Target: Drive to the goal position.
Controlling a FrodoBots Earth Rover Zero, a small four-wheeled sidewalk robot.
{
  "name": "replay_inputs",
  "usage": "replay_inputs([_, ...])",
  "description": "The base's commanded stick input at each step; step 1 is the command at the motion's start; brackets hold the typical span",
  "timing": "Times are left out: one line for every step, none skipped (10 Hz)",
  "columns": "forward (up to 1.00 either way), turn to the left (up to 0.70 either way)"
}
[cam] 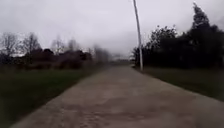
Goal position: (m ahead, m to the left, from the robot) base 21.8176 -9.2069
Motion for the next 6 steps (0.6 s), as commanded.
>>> replay_inputs([0.85, 0.0])
replay_inputs([0.85, 0.0])
replay_inputs([0.85, 0.0])
replay_inputs([0.85, 0.0])
replay_inputs([0.85, 0.0])
replay_inputs([0.85, 0.0])
